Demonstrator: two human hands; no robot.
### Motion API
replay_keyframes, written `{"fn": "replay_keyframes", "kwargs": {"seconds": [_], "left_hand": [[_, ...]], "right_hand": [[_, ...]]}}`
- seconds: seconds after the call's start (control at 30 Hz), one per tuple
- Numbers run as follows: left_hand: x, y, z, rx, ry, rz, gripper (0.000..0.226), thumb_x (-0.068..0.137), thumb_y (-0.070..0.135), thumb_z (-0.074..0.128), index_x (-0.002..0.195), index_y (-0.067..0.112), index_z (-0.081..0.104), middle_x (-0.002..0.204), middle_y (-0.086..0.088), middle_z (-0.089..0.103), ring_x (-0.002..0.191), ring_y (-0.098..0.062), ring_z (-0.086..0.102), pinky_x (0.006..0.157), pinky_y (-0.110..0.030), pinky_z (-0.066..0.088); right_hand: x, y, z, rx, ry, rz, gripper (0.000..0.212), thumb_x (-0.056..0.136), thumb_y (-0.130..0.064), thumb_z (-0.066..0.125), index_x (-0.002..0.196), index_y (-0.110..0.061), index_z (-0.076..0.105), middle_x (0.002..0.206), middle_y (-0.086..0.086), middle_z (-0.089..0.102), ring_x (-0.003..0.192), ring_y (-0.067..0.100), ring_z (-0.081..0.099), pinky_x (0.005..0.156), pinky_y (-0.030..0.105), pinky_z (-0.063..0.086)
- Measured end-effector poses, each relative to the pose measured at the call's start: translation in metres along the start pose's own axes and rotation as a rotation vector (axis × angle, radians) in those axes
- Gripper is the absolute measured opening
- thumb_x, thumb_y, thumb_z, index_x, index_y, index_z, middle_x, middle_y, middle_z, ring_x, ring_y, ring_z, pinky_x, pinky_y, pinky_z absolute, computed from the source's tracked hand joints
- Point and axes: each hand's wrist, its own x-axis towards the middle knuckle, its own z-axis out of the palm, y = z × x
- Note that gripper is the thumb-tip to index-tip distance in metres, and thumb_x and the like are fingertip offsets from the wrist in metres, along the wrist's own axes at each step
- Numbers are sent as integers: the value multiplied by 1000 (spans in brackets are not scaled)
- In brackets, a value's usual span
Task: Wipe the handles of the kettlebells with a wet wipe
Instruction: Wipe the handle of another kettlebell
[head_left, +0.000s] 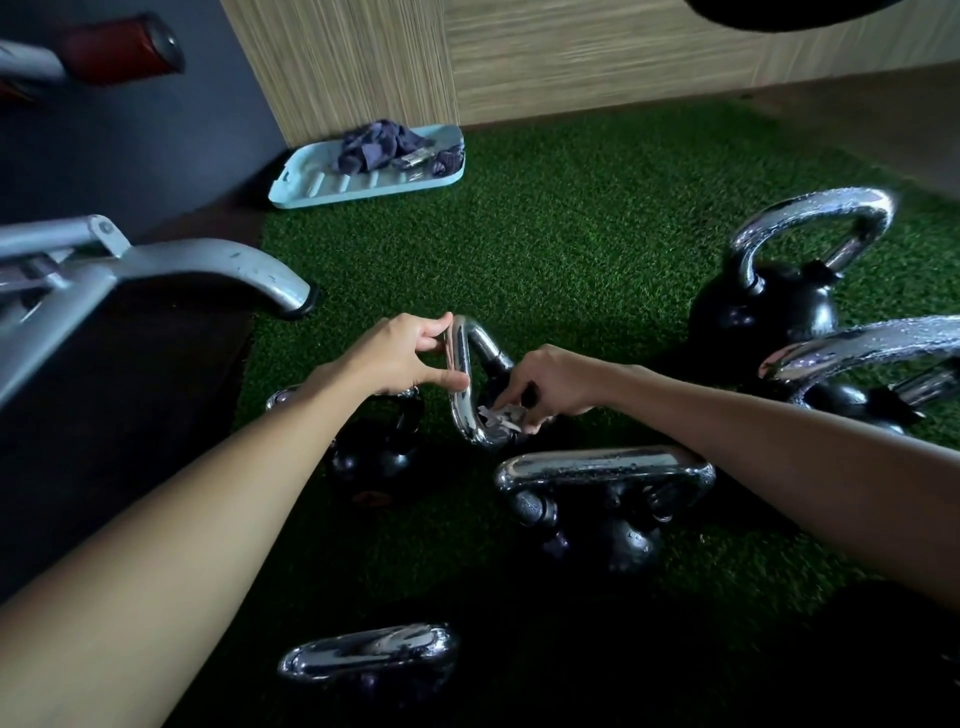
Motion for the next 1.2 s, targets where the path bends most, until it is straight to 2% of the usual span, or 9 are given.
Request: {"fn": "replay_keyframes", "kwargs": {"seconds": [0.13, 0.27, 0.33, 0.47, 0.57, 0.67, 0.83, 1.03, 1.2], "left_hand": [[1, 2, 0, 5, -7, -3, 113, 63, 67, 83, 158, 37, 30, 150, 1, 51, 142, -21, 46, 119, -48, 33], [2, 4, -1, 29, -11, -3, 113, 63, 68, 82, 158, 37, 29, 151, 2, 51, 141, -21, 47, 117, -46, 34], [1, 4, 0, 30, -12, -2, 113, 64, 68, 82, 158, 38, 28, 151, 3, 51, 142, -21, 46, 116, -46, 34], [-1, 3, 0, 37, -8, -4, 113, 63, 68, 82, 158, 38, 29, 150, 3, 51, 142, -21, 46, 116, -45, 34], [-1, 1, 1, 41, 0, 8, 113, 62, 69, 82, 157, 39, 30, 149, 3, 53, 138, -21, 51, 112, -42, 39], [-1, 2, 4, 24, 11, 23, 110, 64, 66, 83, 157, 39, 31, 149, 1, 53, 139, -21, 50, 112, -39, 39], [2, 4, 5, 2, 13, 34, 109, 65, 67, 82, 157, 40, 30, 149, 3, 52, 139, -20, 50, 109, -37, 40], [1, 3, 7, 11, 29, 53, 108, 65, 68, 81, 157, 42, 30, 149, 4, 52, 131, -18, 57, 95, -28, 44], [1, 3, 4, 19, 22, 56, 116, 55, 71, 81, 156, 41, 33, 148, 3, 53, 124, -15, 61, 84, -29, 52]], "right_hand": [[7, -3, -6, -9, -50, -7, 46, 79, -16, 85, 120, -33, 73, 97, -17, 72, 79, 9, 71, 82, 38, 59], [6, -13, -12, 115, -29, -59, 36, 87, -10, 77, 121, -20, 74, 87, -23, 67, 58, -14, 60, 56, 8, 43], [7, -13, -10, 211, -10, -46, 34, 89, -10, 76, 122, -17, 73, 84, -28, 65, 55, -18, 56, 51, 3, 39], [6, -13, -8, 250, -60, -25, 36, 83, -16, 81, 118, -23, 76, 75, -26, 71, 51, -8, 54, 52, 8, 37], [6, -16, -8, 380, -37, 28, 32, 82, -14, 82, 113, -16, 77, 83, -9, 76, 49, -6, 52, 48, 12, 37], [4, -23, -5, 486, 65, 67, 26, 80, -13, 84, 105, -14, 80, 86, -4, 78, 58, -2, 60, 54, 17, 47], [4, -16, -5, 553, 264, 69, 24, 73, -21, 91, 96, -20, 83, 72, -7, 76, 48, -2, 50, 46, 14, 37], [1, -22, -10, 549, 198, 102, 20, 76, -15, 89, 95, -14, 82, 63, -10, 72, 44, 1, 52, 42, 15, 40], [23, -20, -22, 450, 573, 216, 27, 77, -25, 88, 102, -17, 81, 85, -7, 78, 61, -3, 62, 58, 7, 50]]}}
